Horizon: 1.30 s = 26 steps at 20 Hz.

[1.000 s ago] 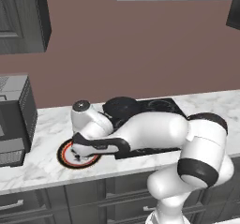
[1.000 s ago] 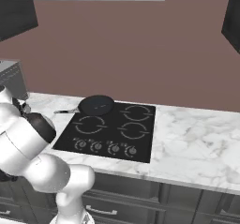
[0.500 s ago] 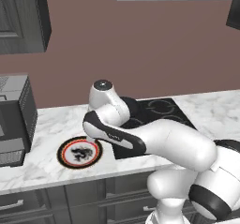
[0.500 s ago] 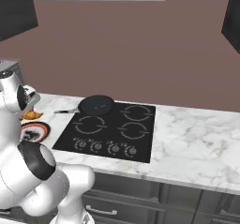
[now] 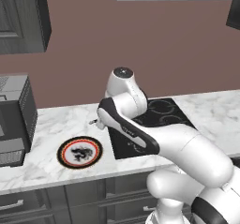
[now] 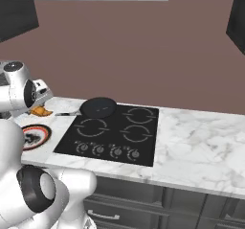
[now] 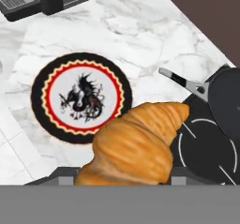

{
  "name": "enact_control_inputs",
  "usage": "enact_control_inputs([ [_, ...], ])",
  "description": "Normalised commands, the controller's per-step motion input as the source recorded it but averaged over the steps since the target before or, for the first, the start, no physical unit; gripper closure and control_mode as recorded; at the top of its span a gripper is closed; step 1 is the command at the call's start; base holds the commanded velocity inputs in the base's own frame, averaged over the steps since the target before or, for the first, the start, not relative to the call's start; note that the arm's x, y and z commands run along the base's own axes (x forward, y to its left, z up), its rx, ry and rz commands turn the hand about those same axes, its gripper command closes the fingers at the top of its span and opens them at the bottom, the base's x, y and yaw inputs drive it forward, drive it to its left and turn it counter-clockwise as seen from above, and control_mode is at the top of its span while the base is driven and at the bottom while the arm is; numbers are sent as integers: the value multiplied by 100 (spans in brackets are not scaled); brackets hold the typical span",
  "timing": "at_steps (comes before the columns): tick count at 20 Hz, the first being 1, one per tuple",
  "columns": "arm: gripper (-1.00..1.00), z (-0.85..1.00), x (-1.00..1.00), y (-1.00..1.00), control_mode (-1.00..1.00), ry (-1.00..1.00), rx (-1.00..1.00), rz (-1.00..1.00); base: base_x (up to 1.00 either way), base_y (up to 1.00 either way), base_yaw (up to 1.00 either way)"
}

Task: Pick the croissant and place it on the pan. Then turn on the stove to warm the croissant.

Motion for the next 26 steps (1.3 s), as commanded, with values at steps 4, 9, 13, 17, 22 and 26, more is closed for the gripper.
enact_control_inputs([
  [4, 100, 34, 0, -61, -100, -6, 9, -8, 0, 0, 0],
  [9, 100, 24, 1, -64, -100, -12, 7, -1, 0, 0, 0],
  [13, 100, 14, 14, -65, -100, -12, 7, 0, 0, 0, 0],
  [17, 100, 7, 24, -59, -100, -5, 7, -1, 0, 0, 0],
  [22, 100, 1, 37, -42, -100, 0, 6, -2, 0, 0, 0],
  [26, 100, 0, 49, -28, -100, 0, 4, -5, 0, 0, 0],
])
